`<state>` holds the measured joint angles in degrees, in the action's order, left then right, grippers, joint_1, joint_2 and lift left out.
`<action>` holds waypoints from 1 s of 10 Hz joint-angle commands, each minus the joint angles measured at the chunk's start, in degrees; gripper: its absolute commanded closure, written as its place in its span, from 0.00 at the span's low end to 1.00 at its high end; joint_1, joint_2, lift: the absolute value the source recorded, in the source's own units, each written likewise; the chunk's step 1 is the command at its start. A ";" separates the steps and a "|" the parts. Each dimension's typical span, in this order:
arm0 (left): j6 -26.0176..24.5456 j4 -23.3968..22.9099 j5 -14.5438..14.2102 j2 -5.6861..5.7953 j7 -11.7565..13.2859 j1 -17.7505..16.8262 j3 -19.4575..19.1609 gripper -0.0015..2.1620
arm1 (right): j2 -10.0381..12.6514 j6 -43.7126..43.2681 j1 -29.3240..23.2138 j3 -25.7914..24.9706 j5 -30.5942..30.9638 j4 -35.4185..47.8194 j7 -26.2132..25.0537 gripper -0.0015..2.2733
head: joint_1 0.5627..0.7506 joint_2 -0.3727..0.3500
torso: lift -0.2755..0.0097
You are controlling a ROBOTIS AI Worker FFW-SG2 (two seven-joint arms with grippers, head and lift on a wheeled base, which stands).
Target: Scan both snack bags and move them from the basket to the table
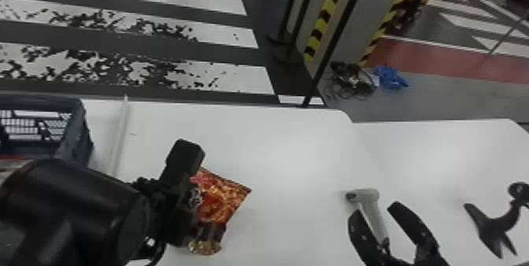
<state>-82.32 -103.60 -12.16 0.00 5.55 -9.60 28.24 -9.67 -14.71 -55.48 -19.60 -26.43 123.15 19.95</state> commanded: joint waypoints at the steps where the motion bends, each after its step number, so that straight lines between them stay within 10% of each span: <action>1: -0.43 -1.52 0.12 -0.15 -0.19 1.16 0.50 0.02 | 0.00 -0.27 -0.07 0.00 -0.11 0.07 0.00 0.06 | 0.70 0.03 | 0.62; 8: 0.27 -21.47 8.29 -0.15 -3.70 9.87 -1.43 0.02 | -0.26 -0.97 -0.95 -0.09 -0.55 0.86 0.70 0.06 | 0.70 0.03 | 0.62; 10: 2.38 -25.69 8.64 2.11 -5.46 12.06 -3.98 0.01 | -0.35 -0.97 -1.13 -0.35 -0.99 0.77 1.49 0.06 | 0.70 0.03 | 0.62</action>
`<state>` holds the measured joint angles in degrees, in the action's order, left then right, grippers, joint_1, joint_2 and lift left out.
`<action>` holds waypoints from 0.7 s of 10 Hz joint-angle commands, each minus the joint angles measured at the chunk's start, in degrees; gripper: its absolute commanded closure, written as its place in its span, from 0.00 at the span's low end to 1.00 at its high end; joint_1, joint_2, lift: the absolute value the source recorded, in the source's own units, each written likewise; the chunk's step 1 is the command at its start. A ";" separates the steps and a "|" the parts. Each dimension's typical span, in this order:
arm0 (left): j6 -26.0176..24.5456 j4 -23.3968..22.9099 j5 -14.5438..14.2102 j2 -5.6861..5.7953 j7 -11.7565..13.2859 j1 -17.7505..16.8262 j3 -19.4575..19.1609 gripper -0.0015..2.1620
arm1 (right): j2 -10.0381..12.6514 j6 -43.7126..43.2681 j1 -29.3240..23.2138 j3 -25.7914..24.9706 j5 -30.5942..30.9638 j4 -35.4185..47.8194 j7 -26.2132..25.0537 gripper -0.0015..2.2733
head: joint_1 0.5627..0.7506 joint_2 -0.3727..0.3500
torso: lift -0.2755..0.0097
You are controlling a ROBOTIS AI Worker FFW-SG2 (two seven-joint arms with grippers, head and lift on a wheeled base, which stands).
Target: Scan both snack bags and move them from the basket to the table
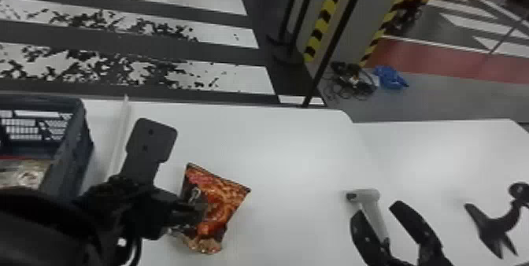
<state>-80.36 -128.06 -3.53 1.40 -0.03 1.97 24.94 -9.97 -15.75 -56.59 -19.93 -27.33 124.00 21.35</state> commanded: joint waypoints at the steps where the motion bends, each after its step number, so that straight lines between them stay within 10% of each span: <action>1: 1.12 -3.33 1.07 2.73 -0.93 1.81 -1.56 0.01 | 0.04 0.07 -0.01 0.15 0.00 -0.08 0.54 0.06 | 0.70 0.03 | 0.62; 3: 7.97 -8.52 3.36 7.83 -5.24 5.68 -3.32 0.01 | 0.22 0.42 -0.01 0.42 0.35 -0.08 1.50 0.06 | 0.70 0.03 | 0.62; 5: 12.90 -13.88 4.15 10.56 -6.65 9.90 -7.10 0.01 | 0.39 0.60 -0.10 0.42 0.88 -0.16 1.94 0.06 | 0.70 0.05 | 0.62; 7: 31.53 -14.94 3.18 13.28 -6.03 17.37 -14.75 0.00 | 0.92 0.77 -0.18 0.77 1.85 -0.25 2.38 0.06 | 0.70 0.14 | 0.62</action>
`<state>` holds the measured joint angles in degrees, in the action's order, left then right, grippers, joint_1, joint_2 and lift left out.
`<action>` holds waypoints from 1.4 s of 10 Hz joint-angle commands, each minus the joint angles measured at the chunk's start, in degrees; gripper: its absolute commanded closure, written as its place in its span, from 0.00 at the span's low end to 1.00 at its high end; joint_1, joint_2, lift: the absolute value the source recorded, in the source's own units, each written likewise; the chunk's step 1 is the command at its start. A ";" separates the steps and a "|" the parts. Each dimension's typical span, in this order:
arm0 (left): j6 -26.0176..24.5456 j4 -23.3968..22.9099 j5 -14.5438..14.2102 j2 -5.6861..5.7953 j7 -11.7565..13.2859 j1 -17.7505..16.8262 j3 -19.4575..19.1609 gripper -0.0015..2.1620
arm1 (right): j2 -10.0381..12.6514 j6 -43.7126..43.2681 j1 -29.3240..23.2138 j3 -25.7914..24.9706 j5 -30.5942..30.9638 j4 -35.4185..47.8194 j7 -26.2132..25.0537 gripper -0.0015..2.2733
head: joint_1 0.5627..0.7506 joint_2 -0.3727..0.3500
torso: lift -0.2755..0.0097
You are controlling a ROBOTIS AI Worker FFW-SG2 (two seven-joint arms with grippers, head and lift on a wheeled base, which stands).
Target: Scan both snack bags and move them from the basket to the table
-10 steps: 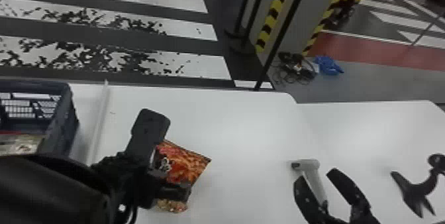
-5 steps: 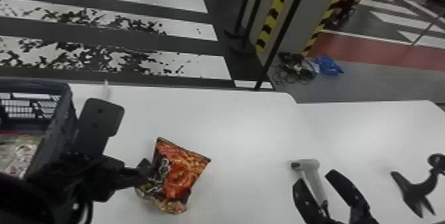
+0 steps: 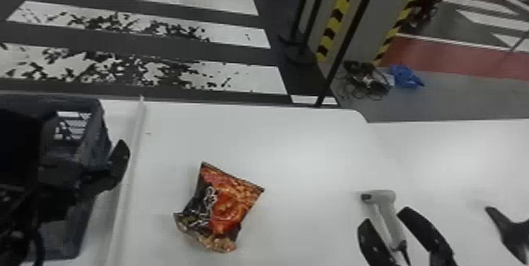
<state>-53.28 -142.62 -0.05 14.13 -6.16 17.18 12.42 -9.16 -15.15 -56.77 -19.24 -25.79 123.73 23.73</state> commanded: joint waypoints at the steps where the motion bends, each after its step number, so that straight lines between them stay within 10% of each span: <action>1: 6.38 -0.91 -2.94 0.55 2.12 5.50 -7.06 0.00 | 0.28 0.53 0.08 0.61 0.83 0.11 0.00 0.06 | 0.70 0.19 | 0.62; 4: 18.69 -1.00 -10.41 -0.77 8.18 15.08 -18.92 0.00 | 0.28 3.69 1.22 2.46 1.79 1.78 1.67 0.06 | 0.70 0.33 | 0.62; 6: 23.08 -0.29 -16.38 -4.28 14.51 18.94 -25.16 0.00 | 0.63 11.60 2.89 3.51 2.85 4.24 1.67 0.06 | 0.70 0.43 | 0.62; 10: 33.63 0.23 -13.66 -6.13 15.30 29.58 -25.16 0.00 | 2.74 31.11 10.36 3.16 2.23 5.38 1.58 0.06 | 0.70 0.53 | 0.62; 14: 40.13 3.22 -10.58 -6.66 15.39 32.39 -21.29 0.00 | 3.97 42.89 16.08 3.69 2.58 8.20 1.58 0.14 | 0.70 0.55 | 0.62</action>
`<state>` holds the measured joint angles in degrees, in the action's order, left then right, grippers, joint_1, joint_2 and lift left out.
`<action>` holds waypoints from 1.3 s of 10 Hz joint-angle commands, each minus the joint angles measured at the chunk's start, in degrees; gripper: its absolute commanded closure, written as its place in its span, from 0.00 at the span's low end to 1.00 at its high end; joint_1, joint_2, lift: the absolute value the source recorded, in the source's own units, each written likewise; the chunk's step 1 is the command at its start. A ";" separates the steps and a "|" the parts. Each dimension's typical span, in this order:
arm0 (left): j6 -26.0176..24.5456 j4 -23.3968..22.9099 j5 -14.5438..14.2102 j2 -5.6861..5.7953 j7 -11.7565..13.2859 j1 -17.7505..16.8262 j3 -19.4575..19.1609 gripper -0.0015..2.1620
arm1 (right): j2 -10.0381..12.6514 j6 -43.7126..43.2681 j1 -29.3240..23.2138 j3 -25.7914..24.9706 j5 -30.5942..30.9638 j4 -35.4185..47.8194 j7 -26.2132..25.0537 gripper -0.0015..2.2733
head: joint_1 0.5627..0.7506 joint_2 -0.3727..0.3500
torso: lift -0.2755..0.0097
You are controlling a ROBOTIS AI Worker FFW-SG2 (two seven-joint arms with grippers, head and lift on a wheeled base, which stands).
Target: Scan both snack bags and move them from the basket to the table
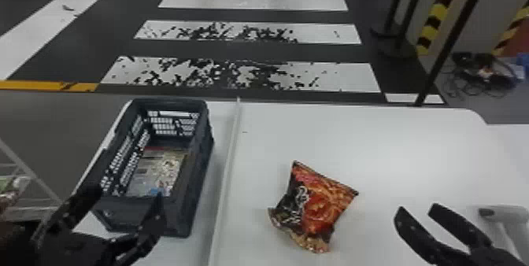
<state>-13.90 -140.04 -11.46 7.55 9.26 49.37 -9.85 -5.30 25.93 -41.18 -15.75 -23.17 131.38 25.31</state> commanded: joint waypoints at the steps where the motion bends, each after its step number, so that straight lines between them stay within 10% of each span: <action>1: 3.21 2.14 2.58 0.01 -0.12 0.55 2.91 0.00 | 0.20 2.51 0.76 0.72 0.23 1.69 0.00 0.20 | 0.70 0.55 | 0.62; 4: 6.90 4.60 4.16 0.01 -0.74 2.22 5.55 0.00 | 0.11 6.90 4.01 3.88 2.43 1.69 0.00 0.93 | 0.70 0.54 | 0.62; 8: 19.38 9.53 5.13 0.18 -0.91 5.48 4.05 0.00 | 0.02 7.78 8.31 9.07 7.26 0.11 2.81 0.99 | 0.70 0.62 | 0.62; 13: 35.20 17.79 -0.85 0.01 2.95 8.46 -0.52 0.01 | -0.24 12.00 17.81 16.54 10.07 -10.88 6.24 0.99 | 0.70 0.87 | 0.62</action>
<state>20.67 -122.63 -12.18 7.55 12.28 57.63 -10.17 -5.48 38.02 -24.31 0.14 -13.30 121.66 31.43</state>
